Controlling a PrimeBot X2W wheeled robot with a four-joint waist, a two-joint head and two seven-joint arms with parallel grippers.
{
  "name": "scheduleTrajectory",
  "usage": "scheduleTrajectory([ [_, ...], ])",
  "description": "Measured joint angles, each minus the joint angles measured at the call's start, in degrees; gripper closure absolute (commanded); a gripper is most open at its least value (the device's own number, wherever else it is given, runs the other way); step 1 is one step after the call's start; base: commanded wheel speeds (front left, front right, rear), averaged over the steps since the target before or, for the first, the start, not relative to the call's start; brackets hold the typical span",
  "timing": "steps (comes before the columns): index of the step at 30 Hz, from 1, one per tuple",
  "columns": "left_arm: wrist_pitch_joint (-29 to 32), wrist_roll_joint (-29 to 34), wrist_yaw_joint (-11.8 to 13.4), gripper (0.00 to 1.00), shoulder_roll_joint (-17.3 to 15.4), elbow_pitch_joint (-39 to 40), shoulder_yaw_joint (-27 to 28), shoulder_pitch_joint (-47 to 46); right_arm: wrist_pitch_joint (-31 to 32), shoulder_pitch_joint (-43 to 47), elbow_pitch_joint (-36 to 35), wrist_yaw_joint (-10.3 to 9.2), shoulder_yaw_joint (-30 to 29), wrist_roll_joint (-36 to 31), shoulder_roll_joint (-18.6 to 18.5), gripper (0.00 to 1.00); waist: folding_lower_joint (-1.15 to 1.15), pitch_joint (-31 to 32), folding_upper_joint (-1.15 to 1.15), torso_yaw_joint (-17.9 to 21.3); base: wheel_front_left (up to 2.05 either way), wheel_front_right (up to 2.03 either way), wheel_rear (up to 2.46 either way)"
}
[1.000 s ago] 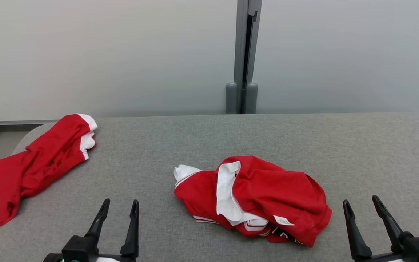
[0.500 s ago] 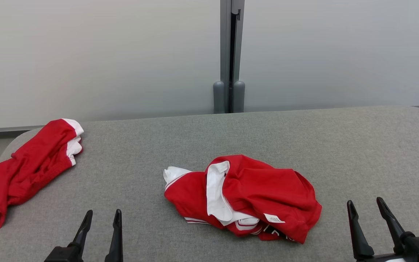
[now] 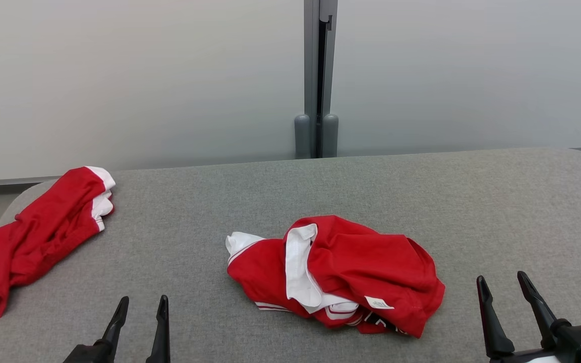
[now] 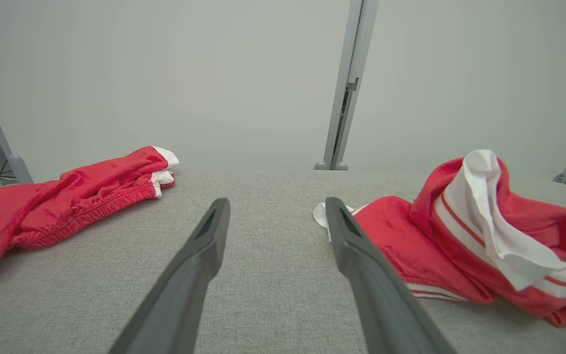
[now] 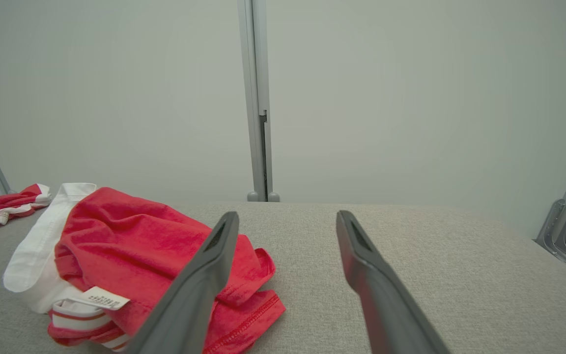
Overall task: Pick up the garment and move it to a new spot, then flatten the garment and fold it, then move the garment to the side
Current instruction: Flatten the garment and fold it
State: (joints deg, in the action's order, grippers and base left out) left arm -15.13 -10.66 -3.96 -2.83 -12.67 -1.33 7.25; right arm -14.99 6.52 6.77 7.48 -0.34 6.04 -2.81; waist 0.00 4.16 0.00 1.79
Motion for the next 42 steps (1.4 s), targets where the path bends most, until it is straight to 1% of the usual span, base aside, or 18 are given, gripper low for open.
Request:
scheduleTrajectory([
  [4, 0.0, -0.04, 0.05, 0.0, 0.0, 0.0, -0.14, 0.0, 0.0, -0.01, 0.0, 0.0, 0.25, 0.0, 0.0, 0.0, 0.0, 0.03, 0.0, 0.18, 0.0, 0.0, 0.0],
  [7, 0.0, -1.05, 0.07, 0.0, -0.01, 0.16, -1.31, -0.05, 0.0, -0.09, -0.01, 0.0, 0.58, -0.01, 0.01, 0.0, 0.0, -0.03, 0.0, 0.47, 0.0, 0.0, 0.0],
  [10, 0.0, -3.92, -0.59, 0.0, -0.07, -0.46, -4.91, -0.85, 0.0, -0.38, 0.01, 0.0, 1.08, -0.13, 0.01, 0.0, 0.0, -0.28, 0.0, 0.99, 0.0, 0.0, 0.0],
  [14, -0.01, -8.39, -1.56, 0.0, 0.05, -1.65, -12.45, -4.53, 0.0, -1.42, 0.02, 0.0, 2.58, -0.47, 0.03, 0.0, 0.0, -0.96, 0.0, 2.45, 0.0, 0.0, 0.0],
  [17, 0.0, -13.19, -2.03, 0.0, 0.08, -4.56, -17.75, -7.31, 0.0, -1.94, -0.01, 0.0, 3.32, -0.23, 0.04, 0.0, 0.0, -1.56, 0.0, 4.08, 0.0, 0.0, 0.0],
  [20, 0.0, -17.06, -2.1, 0.0, 0.12, -8.72, -21.16, -10.53, 0.0, -2.38, 0.09, 0.0, 4.03, 0.14, 0.04, 0.0, 0.0, -2.17, 0.0, 6.05, 0.0, 0.0, 0.0],
  [22, 0.0, -18.34, -2.01, 0.0, 0.1, -11.9, -22.39, -12.39, 0.0, -2.53, 0.16, 0.0, 4.31, 0.38, 0.03, 0.0, 0.0, -2.57, 0.0, 7.51, 0.0, 0.0, 0.0],
  [27, -0.01, -22.61, -1.6, 0.0, 0.08, -17.47, -23.38, -14.86, 0.0, -2.76, 0.25, 0.0, 3.71, 0.57, 0.04, 0.0, 0.0, -3.56, 0.0, 11.01, 0.0, 0.0, 0.0],
  [28, -0.01, -24.1, -1.72, 0.27, 0.08, -18.18, -23.41, -14.99, 0.0, -2.76, 0.25, 0.0, 3.59, 0.57, 0.03, 0.0, 0.0, -3.76, 0.0, 11.59, 0.0, 0.0, 0.0],
  [29, 0.0, -24.65, -1.77, 0.69, 0.08, -19.02, -23.76, -15.22, 0.0, -2.76, 0.25, 0.0, 3.46, 0.57, 0.03, 0.0, 0.0, -3.96, 0.0, 12.07, 0.0, 0.0, 0.0],
  [30, 0.0, -24.73, -1.91, 1.0, 0.08, -19.53, -24.15, -15.5, 0.0, -2.76, 0.24, 0.0, 3.31, 0.57, 0.03, 0.0, 0.0, -4.17, 0.0, 12.47, 0.0, 0.0, 0.0],
  [32, 0.0, -26.52, -2.33, 1.0, 0.11, -19.53, -24.6, -16.01, 0.0, -2.76, 0.23, 0.0, 2.92, 0.57, 0.03, 0.0, 0.0, -4.51, 0.0, 12.86, 0.0, 0.0, 0.0],
  [35, 0.0, -27.58, -2.61, 1.0, 0.11, -18.89, -24.31, -16.06, 0.0, -2.72, 0.22, 0.0, 2.52, 0.59, 0.02, 0.0, 0.0, -4.52, 0.0, 12.6, 0.0, 0.0, 0.0],
  [39, 0.0, -27.44, -2.8, 1.0, 0.11, -14.58, -20.74, -15.58, 0.0, -2.68, 0.18, 0.0, 2.45, 0.82, 0.04, 0.0, 0.0, -4.24, 0.0, 11.47, 0.0, 0.0, 0.0],
  [42, 0.0, -25.03, -2.8, 1.0, 0.1, -9.51, -16.8, -14.58, 0.0, -2.47, 0.14, 0.0, 2.4, 1.04, 0.03, 0.0, 0.0, -3.9, 0.0, 10.28, 0.0, 0.0, 0.0],
])
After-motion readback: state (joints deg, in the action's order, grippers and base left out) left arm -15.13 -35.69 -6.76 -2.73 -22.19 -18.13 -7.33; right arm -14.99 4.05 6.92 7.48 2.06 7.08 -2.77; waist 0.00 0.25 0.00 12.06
